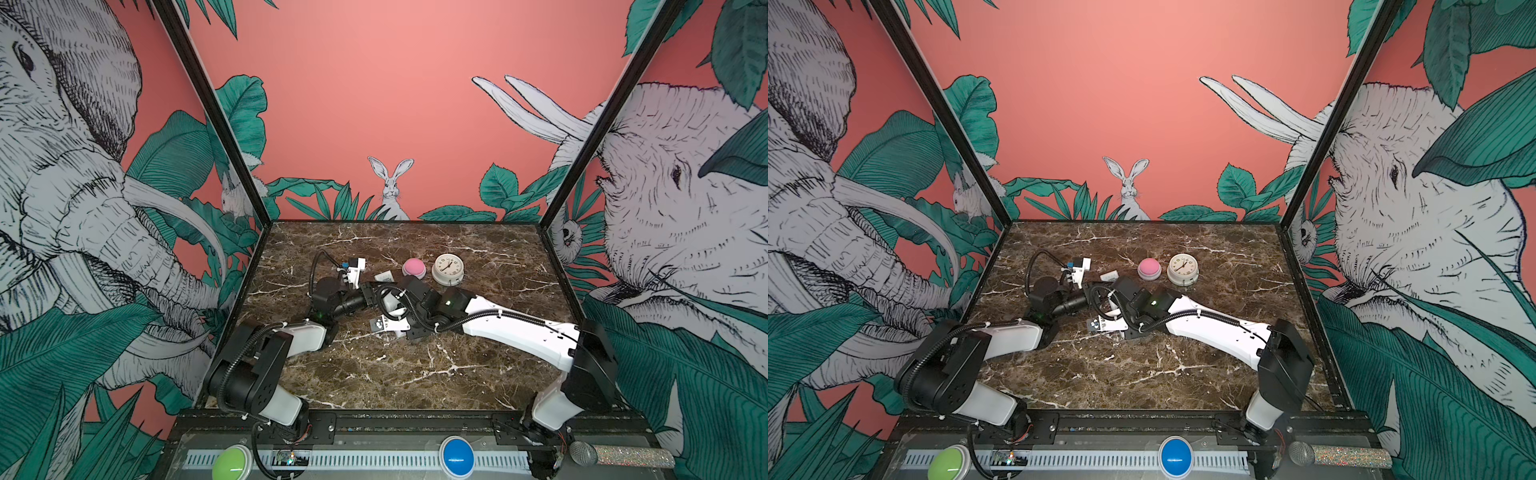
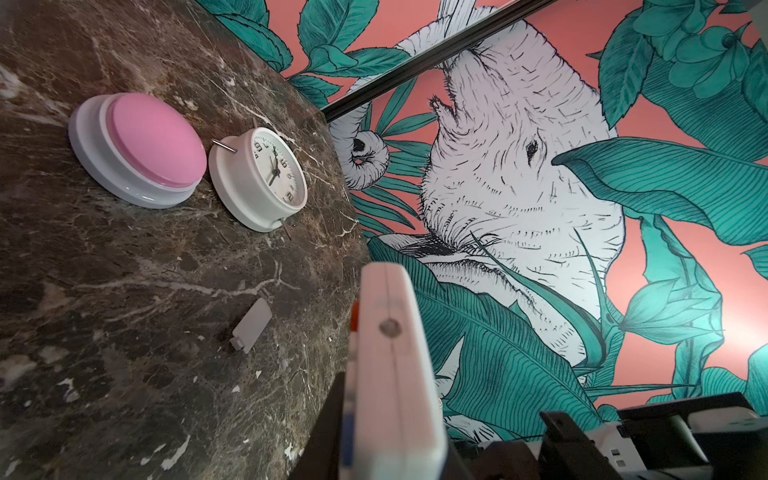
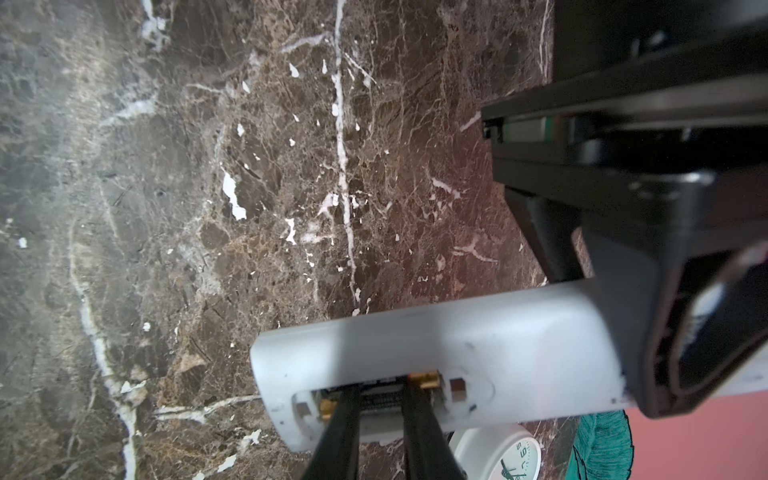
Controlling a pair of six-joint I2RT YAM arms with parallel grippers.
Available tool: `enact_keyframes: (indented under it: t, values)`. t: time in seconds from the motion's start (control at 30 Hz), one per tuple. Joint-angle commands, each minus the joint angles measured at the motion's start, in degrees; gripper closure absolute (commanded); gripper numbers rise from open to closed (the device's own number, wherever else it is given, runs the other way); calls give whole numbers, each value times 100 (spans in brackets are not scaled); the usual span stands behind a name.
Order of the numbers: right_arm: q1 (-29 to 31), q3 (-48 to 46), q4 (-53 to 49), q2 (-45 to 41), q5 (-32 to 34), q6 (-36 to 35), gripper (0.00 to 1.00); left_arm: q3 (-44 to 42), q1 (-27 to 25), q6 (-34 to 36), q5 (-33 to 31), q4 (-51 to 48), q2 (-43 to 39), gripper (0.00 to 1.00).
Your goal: Load the batteries into the remote control
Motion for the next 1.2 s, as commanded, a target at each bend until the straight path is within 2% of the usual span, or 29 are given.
enact_keyframes:
  t: [0.0, 0.47, 0.7, 1.17]
  values:
    - [-37, -4, 893, 183, 257, -44, 80, 214, -256, -651, 1058, 685, -439, 100]
    - [-40, -99, 917, 53, 181, 22, 80, 210, -258, -621, 1031, 607, -465, 100]
    - [-42, -144, 635, -368, -116, 380, 77, 114, -249, -409, 713, 238, -511, 100]
    - [22, -659, 432, -1380, -322, 1253, 61, 104, -106, -473, 492, 372, -84, 100]
